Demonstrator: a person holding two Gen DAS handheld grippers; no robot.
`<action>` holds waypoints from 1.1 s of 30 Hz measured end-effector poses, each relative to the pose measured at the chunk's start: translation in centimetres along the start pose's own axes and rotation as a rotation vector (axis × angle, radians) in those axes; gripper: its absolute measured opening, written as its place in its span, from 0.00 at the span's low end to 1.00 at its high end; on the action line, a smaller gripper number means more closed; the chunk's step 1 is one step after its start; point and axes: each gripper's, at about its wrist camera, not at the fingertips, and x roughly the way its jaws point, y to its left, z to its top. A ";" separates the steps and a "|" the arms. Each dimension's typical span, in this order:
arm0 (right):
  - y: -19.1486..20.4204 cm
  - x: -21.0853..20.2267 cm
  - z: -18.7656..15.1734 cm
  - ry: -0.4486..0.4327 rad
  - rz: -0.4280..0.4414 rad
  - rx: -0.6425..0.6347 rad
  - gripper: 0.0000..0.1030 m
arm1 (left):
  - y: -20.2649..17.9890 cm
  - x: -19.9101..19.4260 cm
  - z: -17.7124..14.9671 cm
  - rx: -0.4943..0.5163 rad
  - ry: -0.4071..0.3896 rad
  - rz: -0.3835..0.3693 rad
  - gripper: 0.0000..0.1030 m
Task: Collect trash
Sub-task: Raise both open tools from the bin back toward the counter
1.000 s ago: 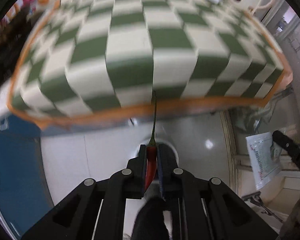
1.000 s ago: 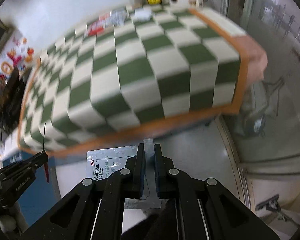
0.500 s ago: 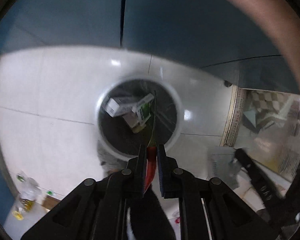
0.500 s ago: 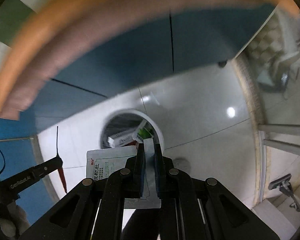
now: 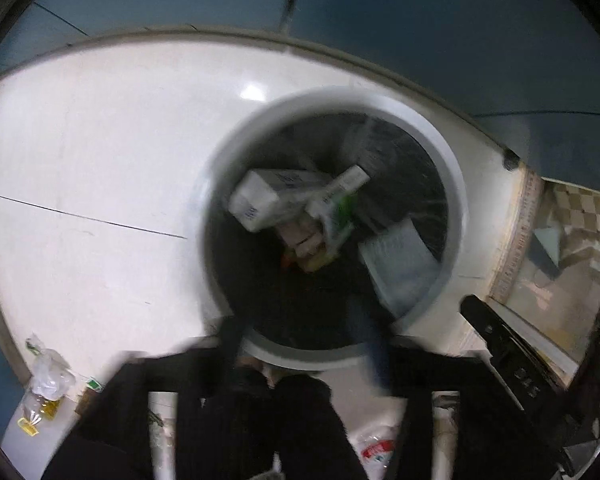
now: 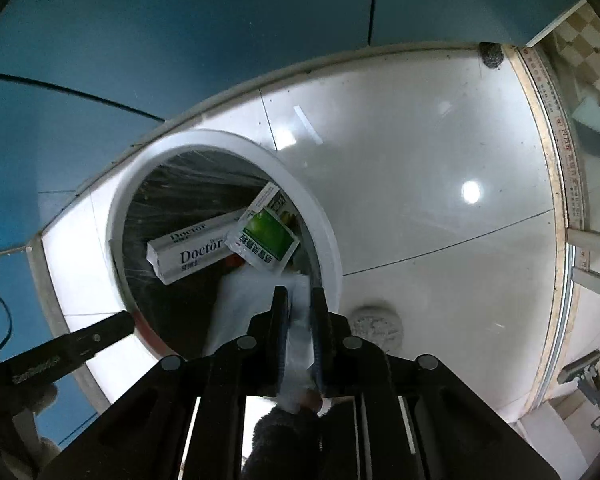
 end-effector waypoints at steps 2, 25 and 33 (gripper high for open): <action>0.0 -0.5 -0.1 0.001 0.002 -0.002 0.42 | 0.3 -1.4 -0.2 0.008 -0.034 0.034 0.88; 7.0 -35.4 -8.0 -0.188 -0.094 -0.219 1.00 | -3.9 -33.6 -13.0 0.139 -0.308 0.164 0.94; 9.1 -49.5 -12.2 -0.254 -0.074 -0.245 1.00 | -4.7 -43.2 -17.6 0.166 -0.346 0.153 0.94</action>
